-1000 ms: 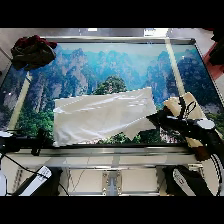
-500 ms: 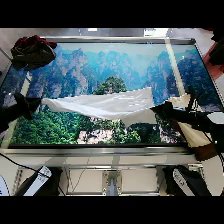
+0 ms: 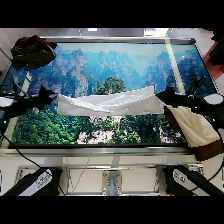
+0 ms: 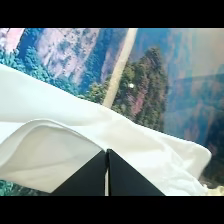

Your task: Fold the shirts.

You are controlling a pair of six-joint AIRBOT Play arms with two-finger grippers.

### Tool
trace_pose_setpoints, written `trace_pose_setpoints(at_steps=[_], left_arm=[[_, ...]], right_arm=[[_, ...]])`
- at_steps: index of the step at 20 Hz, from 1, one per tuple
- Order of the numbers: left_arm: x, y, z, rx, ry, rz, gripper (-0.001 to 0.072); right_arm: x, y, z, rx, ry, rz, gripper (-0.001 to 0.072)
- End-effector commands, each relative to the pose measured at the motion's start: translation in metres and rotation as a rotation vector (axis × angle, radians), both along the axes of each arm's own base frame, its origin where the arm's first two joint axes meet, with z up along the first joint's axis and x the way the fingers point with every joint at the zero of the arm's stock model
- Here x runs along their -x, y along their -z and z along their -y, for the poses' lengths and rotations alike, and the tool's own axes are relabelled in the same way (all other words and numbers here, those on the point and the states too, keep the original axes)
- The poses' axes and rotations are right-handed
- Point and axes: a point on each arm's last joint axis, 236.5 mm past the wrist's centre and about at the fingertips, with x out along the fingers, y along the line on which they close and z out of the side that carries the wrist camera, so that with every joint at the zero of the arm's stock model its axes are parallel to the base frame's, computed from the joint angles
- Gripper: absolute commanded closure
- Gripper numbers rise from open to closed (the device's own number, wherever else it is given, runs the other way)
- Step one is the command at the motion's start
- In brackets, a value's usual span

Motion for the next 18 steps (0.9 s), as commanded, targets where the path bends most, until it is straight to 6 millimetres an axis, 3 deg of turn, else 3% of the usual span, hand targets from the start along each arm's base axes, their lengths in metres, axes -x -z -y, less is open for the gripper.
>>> trace_pose_setpoints(at_steps=[1, 4, 6, 10, 12, 13, 14, 15, 16, 18], left_arm=[[-0.025, 0.027, -0.011, -0.099, -0.091, -0.003, 0.0699], [-0.043, 0.038, -0.029, -0.108, -0.174, 0.006, 0.0699], [-0.048, 0.050, -0.029, -0.106, -0.169, -0.021, 0.0699], [-0.041, 0.087, -0.019, -0.098, -0.105, -0.131, 0.0698], [-0.040, 0.089, -0.018, -0.109, -0.084, -0.128, 0.0695], [-0.042, 0.086, -0.017, -0.100, -0.087, -0.122, 0.0678], [-0.048, 0.079, -0.018, -0.104, -0.084, -0.101, 0.0504], [-0.056, 0.068, -0.018, -0.111, -0.076, -0.069, 0.0232], [-0.064, 0.053, -0.019, -0.127, -0.063, -0.030, 0.0131], [-0.081, 0.017, -0.016, -0.140, -0.029, 0.045, 0.0131]], right_arm=[[-0.038, 0.041, 0.010, -0.004, 0.010, -0.034, 0.0688], [-0.054, 0.081, 0.022, 0.019, 0.039, -0.098, 0.0689], [-0.062, 0.100, 0.027, 0.030, 0.054, -0.119, 0.0689], [-0.083, 0.123, 0.011, 0.068, 0.019, -0.107, 0.0688], [-0.093, 0.132, 0.001, 0.107, 0.019, -0.087, 0.0685], [-0.096, 0.132, 0.002, 0.137, 0.023, -0.068, 0.0630], [-0.098, 0.130, 0.005, 0.144, 0.026, -0.057, 0.0470], [-0.100, 0.123, 0.010, 0.139, 0.020, -0.051, 0.0280], [-0.100, 0.114, 0.016, 0.124, 0.001, -0.049, 0.0225], [-0.105, 0.084, 0.036, 0.076, -0.026, -0.030, 0.0225]])
